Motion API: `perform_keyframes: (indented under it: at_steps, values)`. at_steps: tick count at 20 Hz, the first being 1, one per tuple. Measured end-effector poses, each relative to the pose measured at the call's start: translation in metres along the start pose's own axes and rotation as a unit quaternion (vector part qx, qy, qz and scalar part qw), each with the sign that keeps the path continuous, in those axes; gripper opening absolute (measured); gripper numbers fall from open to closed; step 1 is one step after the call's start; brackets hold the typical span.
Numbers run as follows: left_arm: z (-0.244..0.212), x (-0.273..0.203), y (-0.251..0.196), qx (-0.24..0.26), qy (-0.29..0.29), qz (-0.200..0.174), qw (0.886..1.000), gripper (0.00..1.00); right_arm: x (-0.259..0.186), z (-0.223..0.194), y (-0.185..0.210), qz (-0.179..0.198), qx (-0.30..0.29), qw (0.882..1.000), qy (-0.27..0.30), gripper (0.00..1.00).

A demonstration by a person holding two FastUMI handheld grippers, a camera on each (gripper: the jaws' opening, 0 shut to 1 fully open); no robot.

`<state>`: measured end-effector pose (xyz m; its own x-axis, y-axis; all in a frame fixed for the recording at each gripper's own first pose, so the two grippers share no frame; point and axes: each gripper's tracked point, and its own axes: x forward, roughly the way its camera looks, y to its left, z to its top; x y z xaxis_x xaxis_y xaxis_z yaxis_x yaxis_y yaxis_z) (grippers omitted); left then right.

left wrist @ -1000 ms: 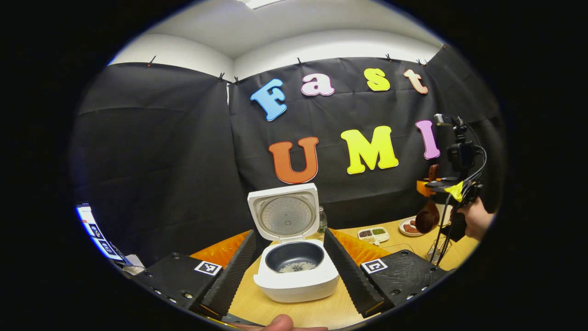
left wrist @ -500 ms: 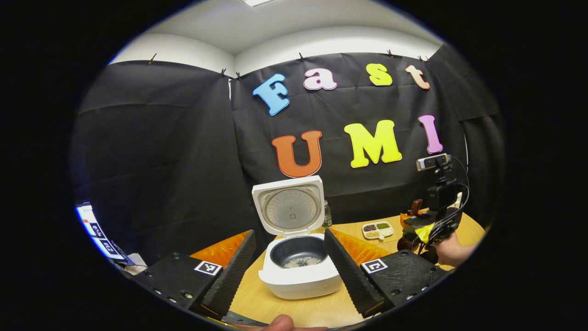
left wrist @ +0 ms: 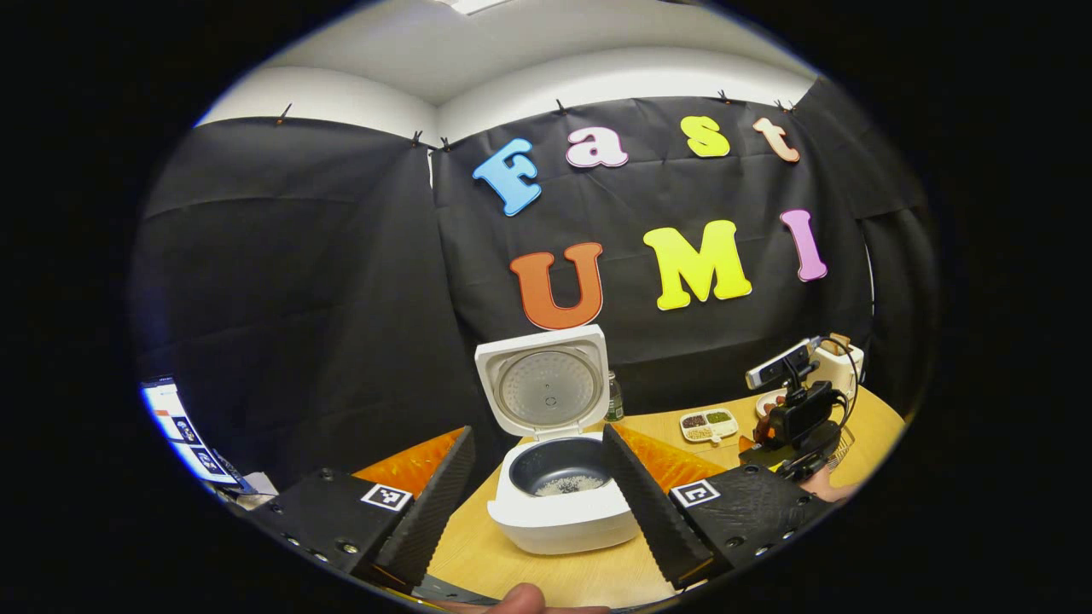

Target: Close the left gripper, press the button to open the rice cooker; take a wooden spoon from the chopstick holder with the right hand, scoop a spoonful of rice and pour it into the rice cooker, then put the wooden spoon back into the chopstick holder.

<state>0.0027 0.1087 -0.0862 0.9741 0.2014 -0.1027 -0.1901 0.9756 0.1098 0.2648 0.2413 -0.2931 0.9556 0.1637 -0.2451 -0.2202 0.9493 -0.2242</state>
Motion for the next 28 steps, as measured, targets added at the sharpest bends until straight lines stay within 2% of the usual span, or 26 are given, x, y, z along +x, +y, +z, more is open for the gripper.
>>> perform_keyframes:
  at_steps: [3,6,9,12,15,17,21,26,28]
  values:
    - [0.001,0.0,0.001,0.002,0.001,0.002,1.0,0.95,0.003,-0.005,0.013,0.011,-0.013,1.0,-0.004,0.28]
    - [0.001,0.0,0.002,0.006,0.0,0.005,1.0,0.95,0.0,-0.012,0.026,0.034,0.027,0.999,0.007,0.28]
    - [0.001,-0.001,0.008,0.006,0.001,0.01,1.0,0.95,0.0,-0.015,0.037,0.068,0.093,0.993,0.02,0.28]
    - [-0.002,-0.001,0.013,0.005,0.006,0.012,1.0,0.94,0.003,-0.016,0.041,0.086,0.175,0.98,0.032,0.28]
    - [-0.001,-0.001,0.017,0.006,0.005,0.016,1.0,0.95,0.005,-0.016,0.042,0.098,0.268,0.958,0.037,0.27]
    - [-0.002,0.0,0.017,0.007,0.006,0.016,1.0,0.95,0.006,-0.016,0.04,0.101,0.302,0.947,0.036,0.29]
    - [0.0,0.002,0.018,0.007,0.008,0.015,1.0,0.95,0.01,-0.023,0.034,0.101,0.413,0.904,0.052,0.29]
    - [0.002,0.004,0.021,0.01,0.008,0.017,1.0,0.95,0.012,-0.033,0.023,0.096,0.479,0.87,0.065,0.29]
    - [0.004,0.006,0.022,0.01,0.007,0.018,1.0,0.95,0.012,-0.041,0.016,0.092,0.511,0.851,0.073,0.28]
